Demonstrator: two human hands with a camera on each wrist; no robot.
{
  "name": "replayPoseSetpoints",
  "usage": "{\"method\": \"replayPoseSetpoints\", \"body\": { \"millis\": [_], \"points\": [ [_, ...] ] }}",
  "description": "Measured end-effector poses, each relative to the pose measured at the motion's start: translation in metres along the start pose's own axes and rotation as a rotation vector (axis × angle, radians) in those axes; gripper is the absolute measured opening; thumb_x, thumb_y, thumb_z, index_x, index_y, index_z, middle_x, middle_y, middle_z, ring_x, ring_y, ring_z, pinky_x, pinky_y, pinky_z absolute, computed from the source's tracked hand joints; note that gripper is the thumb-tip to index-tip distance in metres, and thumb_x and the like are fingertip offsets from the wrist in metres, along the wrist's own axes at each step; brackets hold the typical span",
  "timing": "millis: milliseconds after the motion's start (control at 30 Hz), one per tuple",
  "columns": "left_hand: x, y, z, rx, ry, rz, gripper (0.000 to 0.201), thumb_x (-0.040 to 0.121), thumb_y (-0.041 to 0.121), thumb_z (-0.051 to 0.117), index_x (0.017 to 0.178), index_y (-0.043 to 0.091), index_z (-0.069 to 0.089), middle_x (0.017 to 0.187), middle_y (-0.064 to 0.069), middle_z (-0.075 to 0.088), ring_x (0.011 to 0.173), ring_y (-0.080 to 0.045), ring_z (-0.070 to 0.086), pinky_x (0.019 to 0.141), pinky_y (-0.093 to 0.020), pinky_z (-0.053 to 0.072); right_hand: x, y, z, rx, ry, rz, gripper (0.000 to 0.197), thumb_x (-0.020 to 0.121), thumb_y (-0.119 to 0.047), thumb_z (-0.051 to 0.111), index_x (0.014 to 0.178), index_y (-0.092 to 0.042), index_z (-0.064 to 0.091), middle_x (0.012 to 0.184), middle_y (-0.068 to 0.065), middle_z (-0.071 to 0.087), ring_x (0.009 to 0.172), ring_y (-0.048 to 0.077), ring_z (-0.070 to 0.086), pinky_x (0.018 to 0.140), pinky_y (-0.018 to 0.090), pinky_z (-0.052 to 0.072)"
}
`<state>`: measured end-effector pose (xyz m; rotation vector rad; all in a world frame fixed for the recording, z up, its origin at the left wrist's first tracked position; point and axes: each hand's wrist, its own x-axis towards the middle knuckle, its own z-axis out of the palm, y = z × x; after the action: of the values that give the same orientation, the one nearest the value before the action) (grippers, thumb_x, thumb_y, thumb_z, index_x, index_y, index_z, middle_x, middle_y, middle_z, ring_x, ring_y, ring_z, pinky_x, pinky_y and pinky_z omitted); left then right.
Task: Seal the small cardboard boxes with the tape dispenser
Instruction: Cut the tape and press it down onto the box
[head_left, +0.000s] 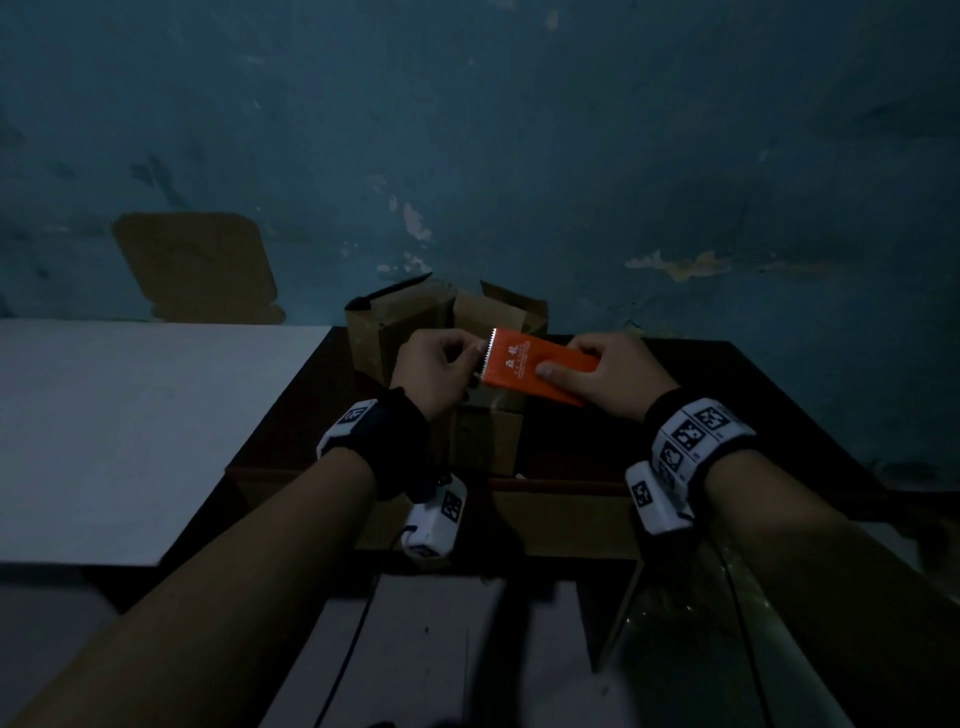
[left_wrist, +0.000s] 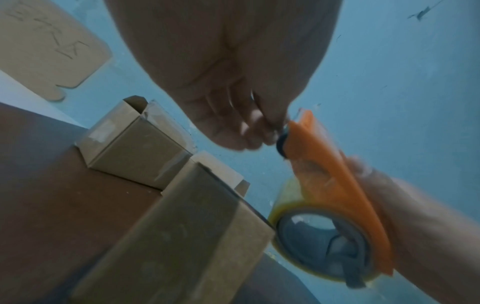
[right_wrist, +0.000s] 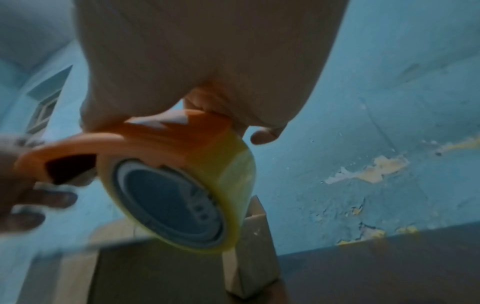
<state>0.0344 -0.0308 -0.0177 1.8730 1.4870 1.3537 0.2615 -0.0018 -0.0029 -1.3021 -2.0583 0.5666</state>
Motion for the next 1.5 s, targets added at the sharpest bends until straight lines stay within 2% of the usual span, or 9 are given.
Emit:
{"method": "replayPoseSetpoints", "body": {
  "millis": [167, 267, 333, 467, 633, 933, 1033, 1233, 1500],
  "points": [
    [0.0, 0.005, 0.0, -0.063, 0.038, -0.089, 0.024, 0.097, 0.026, 0.055, 0.091, 0.01, 0.072, 0.079, -0.008, 0.07, 0.064, -0.013, 0.063, 0.052, -0.021, 0.051, 0.005, -0.006, -0.013, 0.017, 0.037, -0.009, 0.048, 0.068, -0.064, 0.073, 0.066, -0.018, 0.06, 0.059, -0.002, 0.059, 0.052, 0.01, 0.057, 0.052, 0.025, 0.043],
    [-0.002, 0.009, -0.001, -0.091, -0.007, -0.151, 0.029, 0.098, 0.023, 0.054, 0.093, 0.001, 0.072, 0.077, -0.01, 0.068, 0.06, -0.01, 0.061, 0.048, -0.012, 0.047, 0.007, -0.003, -0.017, 0.037, 0.008, 0.022, 0.064, 0.068, -0.068, 0.07, 0.073, -0.005, 0.064, 0.061, 0.007, 0.06, 0.05, 0.017, 0.058, 0.049, 0.028, 0.045],
    [-0.002, 0.007, -0.003, -0.108, -0.012, -0.249, 0.029, 0.097, 0.024, 0.055, 0.09, 0.002, 0.072, 0.071, -0.006, 0.066, 0.055, -0.006, 0.058, 0.048, -0.016, 0.045, 0.008, -0.001, -0.018, 0.049, -0.016, 0.04, 0.071, 0.066, -0.071, 0.067, 0.078, 0.0, 0.066, 0.063, 0.012, 0.062, 0.052, 0.02, 0.06, 0.05, 0.029, 0.046],
    [-0.013, -0.004, -0.016, -0.155, -0.059, -0.464, 0.029, 0.097, 0.027, 0.055, 0.09, 0.004, 0.071, 0.081, -0.011, 0.068, 0.069, -0.017, 0.061, 0.059, -0.024, 0.049, 0.003, 0.012, -0.022, 0.019, -0.039, 0.106, 0.066, 0.073, -0.066, 0.066, 0.082, -0.001, 0.07, 0.068, 0.016, 0.065, 0.053, 0.018, 0.061, 0.047, 0.025, 0.046],
    [-0.031, -0.012, -0.029, -0.209, -0.076, -0.594, 0.022, 0.096, 0.025, 0.056, 0.089, 0.011, 0.071, 0.08, -0.006, 0.068, 0.069, -0.013, 0.062, 0.054, -0.022, 0.051, -0.012, 0.033, -0.027, 0.042, -0.086, 0.19, 0.053, 0.075, -0.061, 0.066, 0.072, -0.008, 0.071, 0.061, 0.005, 0.065, 0.049, 0.013, 0.061, 0.045, 0.023, 0.046],
    [-0.03, -0.003, -0.018, -0.371, -0.036, -0.655, 0.018, 0.096, 0.014, 0.057, 0.094, 0.002, 0.07, 0.073, -0.005, 0.064, 0.061, -0.009, 0.056, 0.049, -0.015, 0.05, -0.012, 0.05, -0.027, 0.084, -0.1, 0.21, 0.076, 0.064, -0.071, 0.06, 0.081, 0.002, 0.071, 0.067, 0.015, 0.064, 0.058, 0.02, 0.059, 0.056, 0.025, 0.043],
    [-0.028, -0.003, -0.016, -0.353, -0.035, -0.661, 0.019, 0.096, 0.013, 0.057, 0.093, -0.001, 0.07, 0.073, -0.006, 0.064, 0.059, -0.01, 0.056, 0.049, -0.016, 0.05, -0.012, 0.053, -0.024, 0.103, -0.102, 0.231, 0.067, 0.073, -0.066, 0.063, 0.081, 0.0, 0.072, 0.067, 0.016, 0.066, 0.058, 0.02, 0.059, 0.059, 0.027, 0.044],
    [-0.025, -0.008, -0.015, -0.324, -0.039, -0.678, 0.018, 0.095, 0.013, 0.057, 0.095, -0.001, 0.07, 0.08, -0.007, 0.065, 0.065, -0.011, 0.058, 0.047, -0.015, 0.05, -0.014, 0.056, -0.017, 0.144, -0.111, 0.28, 0.044, 0.081, -0.056, 0.064, 0.066, -0.015, 0.071, 0.056, 0.001, 0.065, 0.051, 0.01, 0.06, 0.057, 0.025, 0.044],
    [-0.024, -0.023, -0.011, -0.45, -0.034, -0.773, 0.016, 0.095, 0.016, 0.059, 0.092, 0.005, 0.069, 0.073, -0.006, 0.063, 0.063, -0.011, 0.055, 0.057, -0.019, 0.049, -0.017, 0.066, 0.0, 0.206, -0.132, 0.33, 0.05, 0.08, -0.058, 0.062, 0.086, -0.011, 0.075, 0.08, 0.013, 0.074, 0.069, 0.021, 0.069, 0.067, 0.031, 0.053]
  ]
}}
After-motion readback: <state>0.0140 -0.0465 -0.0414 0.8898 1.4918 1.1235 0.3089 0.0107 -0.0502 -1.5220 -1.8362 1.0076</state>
